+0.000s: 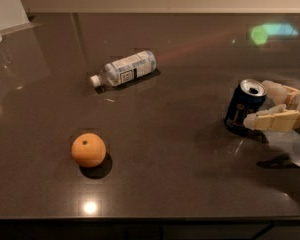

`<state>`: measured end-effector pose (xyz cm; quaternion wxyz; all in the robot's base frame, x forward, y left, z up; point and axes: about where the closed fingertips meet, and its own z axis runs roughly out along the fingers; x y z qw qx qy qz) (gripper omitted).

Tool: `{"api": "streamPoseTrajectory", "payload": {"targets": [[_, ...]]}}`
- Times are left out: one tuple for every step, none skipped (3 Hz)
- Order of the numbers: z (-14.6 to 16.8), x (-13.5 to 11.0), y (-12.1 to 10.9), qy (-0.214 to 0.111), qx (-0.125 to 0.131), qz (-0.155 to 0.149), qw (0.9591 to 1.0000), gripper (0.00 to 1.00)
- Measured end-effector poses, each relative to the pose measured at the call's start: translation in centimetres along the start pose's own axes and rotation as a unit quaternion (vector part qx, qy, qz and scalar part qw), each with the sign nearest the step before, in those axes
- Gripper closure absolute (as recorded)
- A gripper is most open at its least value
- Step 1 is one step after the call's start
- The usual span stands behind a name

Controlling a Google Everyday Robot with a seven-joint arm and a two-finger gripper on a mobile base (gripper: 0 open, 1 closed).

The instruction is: Place pepsi can upright

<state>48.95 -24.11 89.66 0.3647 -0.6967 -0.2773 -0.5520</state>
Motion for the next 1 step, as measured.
{"api": "streamPoseTrajectory", "payload": {"targets": [[0.00, 0.00, 0.00, 0.000, 0.000, 0.000, 1.0000, 0.00]]}}
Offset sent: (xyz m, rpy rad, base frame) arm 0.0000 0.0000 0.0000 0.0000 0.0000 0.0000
